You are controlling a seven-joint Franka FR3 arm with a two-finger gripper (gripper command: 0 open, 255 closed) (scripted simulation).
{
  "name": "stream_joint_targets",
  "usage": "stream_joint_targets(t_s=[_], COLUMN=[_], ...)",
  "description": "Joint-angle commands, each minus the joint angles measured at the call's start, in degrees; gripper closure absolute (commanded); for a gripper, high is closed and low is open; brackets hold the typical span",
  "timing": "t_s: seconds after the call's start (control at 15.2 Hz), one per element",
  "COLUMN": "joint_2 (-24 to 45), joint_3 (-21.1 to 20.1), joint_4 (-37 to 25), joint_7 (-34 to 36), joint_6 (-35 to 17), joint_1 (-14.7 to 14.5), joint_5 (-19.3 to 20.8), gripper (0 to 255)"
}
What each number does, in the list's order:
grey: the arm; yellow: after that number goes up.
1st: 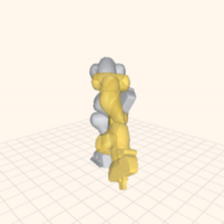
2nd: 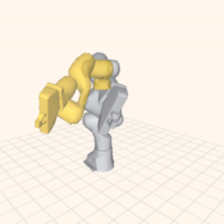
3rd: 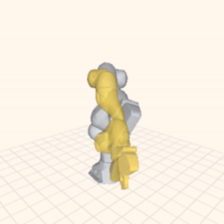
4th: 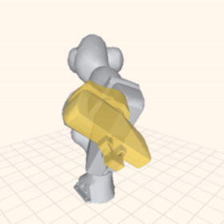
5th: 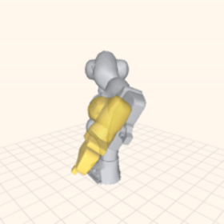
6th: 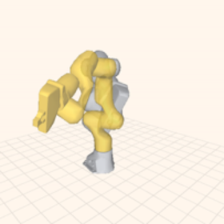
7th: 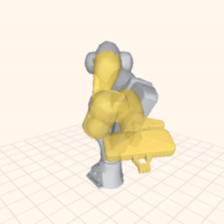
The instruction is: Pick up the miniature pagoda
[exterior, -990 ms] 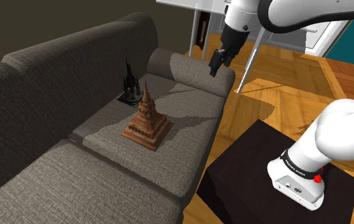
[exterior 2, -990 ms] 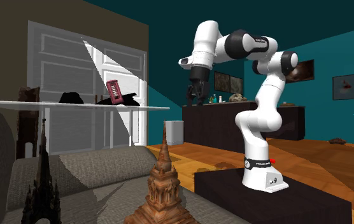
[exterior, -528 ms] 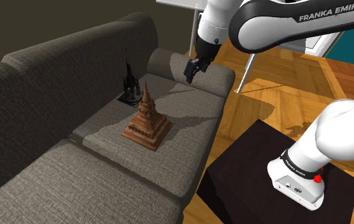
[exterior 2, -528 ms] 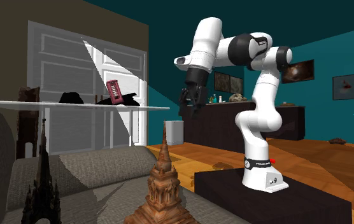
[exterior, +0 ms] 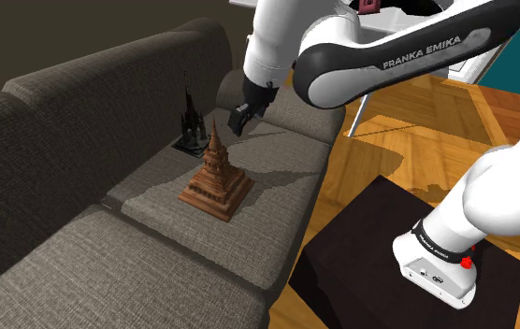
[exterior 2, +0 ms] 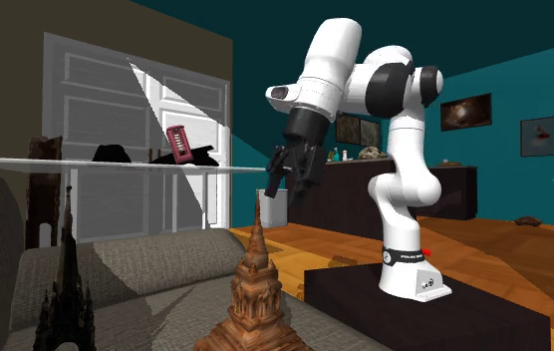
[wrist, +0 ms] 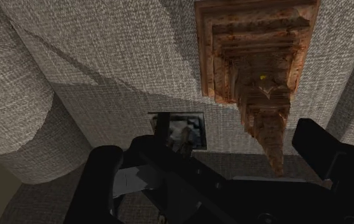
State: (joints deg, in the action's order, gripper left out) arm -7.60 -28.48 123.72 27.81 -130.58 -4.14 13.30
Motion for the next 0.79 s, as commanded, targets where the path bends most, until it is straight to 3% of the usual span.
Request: stream_joint_targets(t_s=[0.0,0.26,0.73], joint_2=[4.59,13.35,16.2], joint_3=[-1.52,-3.32,-2.62], joint_4=[-3.37,-10.11,-8.59], joint_7=[2.99,9.55,13.05], joint_6=[-1.15,-1.82,-5.16], joint_1=[0.13,-1.74,-2.53], joint_5=[4.42,13.85,17.77], gripper=[0,0,0])
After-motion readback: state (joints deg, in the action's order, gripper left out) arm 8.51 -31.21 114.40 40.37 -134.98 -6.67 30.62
